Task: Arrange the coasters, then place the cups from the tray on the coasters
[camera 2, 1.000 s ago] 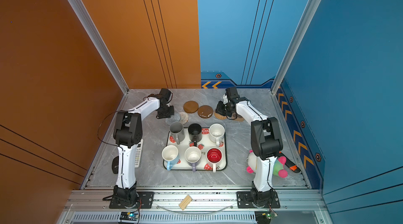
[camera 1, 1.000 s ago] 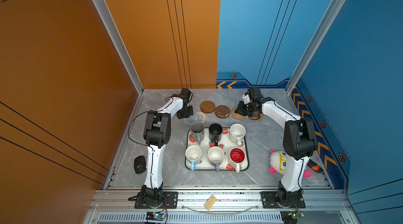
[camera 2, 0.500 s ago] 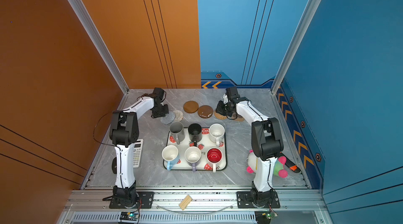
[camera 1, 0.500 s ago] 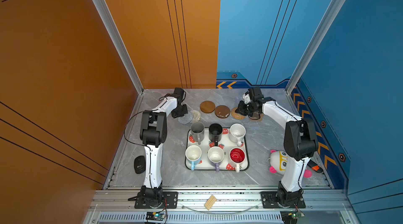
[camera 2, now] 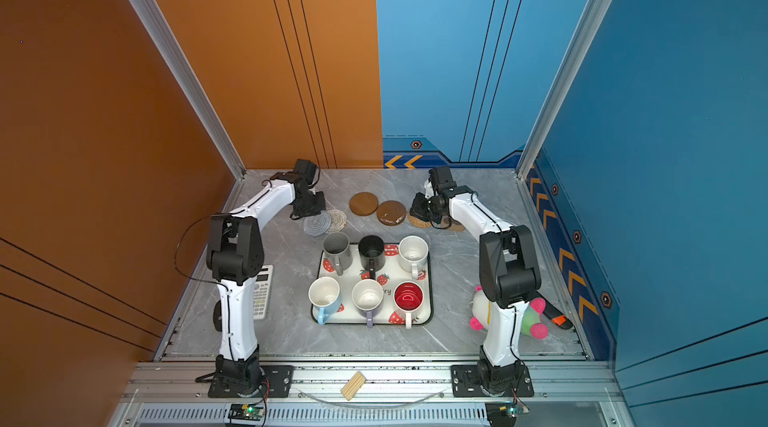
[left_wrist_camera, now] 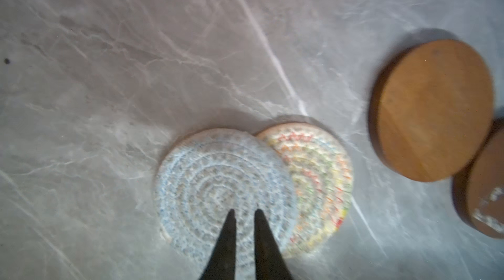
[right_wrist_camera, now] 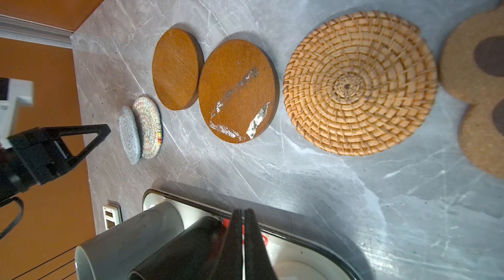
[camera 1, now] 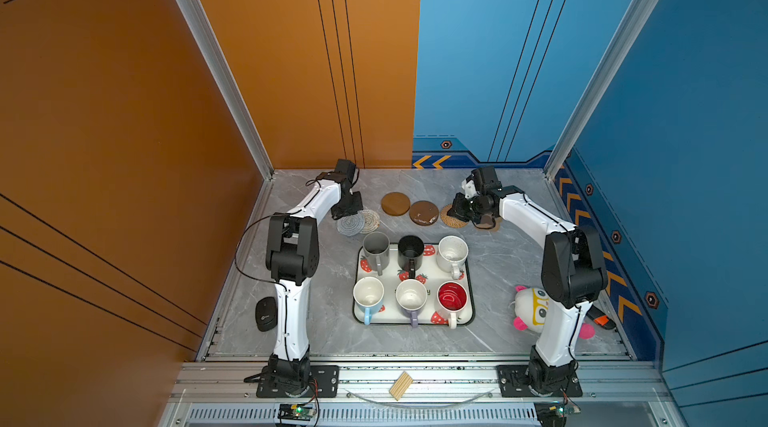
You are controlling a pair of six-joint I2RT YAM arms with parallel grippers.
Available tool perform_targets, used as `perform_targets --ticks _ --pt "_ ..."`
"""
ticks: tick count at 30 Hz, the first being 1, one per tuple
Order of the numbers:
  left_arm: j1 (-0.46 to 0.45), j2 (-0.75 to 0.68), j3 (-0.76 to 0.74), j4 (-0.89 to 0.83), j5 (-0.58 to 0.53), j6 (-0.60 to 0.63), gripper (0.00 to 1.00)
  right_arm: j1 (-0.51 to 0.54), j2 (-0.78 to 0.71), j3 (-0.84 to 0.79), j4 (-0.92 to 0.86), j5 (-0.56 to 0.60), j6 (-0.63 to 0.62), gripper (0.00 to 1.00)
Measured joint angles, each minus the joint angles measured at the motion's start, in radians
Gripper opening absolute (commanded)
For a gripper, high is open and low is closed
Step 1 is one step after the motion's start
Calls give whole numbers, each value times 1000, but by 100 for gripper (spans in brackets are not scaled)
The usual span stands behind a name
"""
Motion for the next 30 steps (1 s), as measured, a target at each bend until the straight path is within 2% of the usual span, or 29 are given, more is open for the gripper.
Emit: perform_targets --ticks 4,13,20,30 --pt "-42 -31 10 -1 -11 27 32 1 0 -14 0 2 0 0" --pt "-107 37 34 -34 -105 55 30 1 -43 -51 0 3 0 0" --pt "-115 98 55 -58 -177 60 30 0 -59 -58 0 3 0 0" --pt "-130 115 71 -58 -238 70 29 0 -59 -61 0 3 0 0"
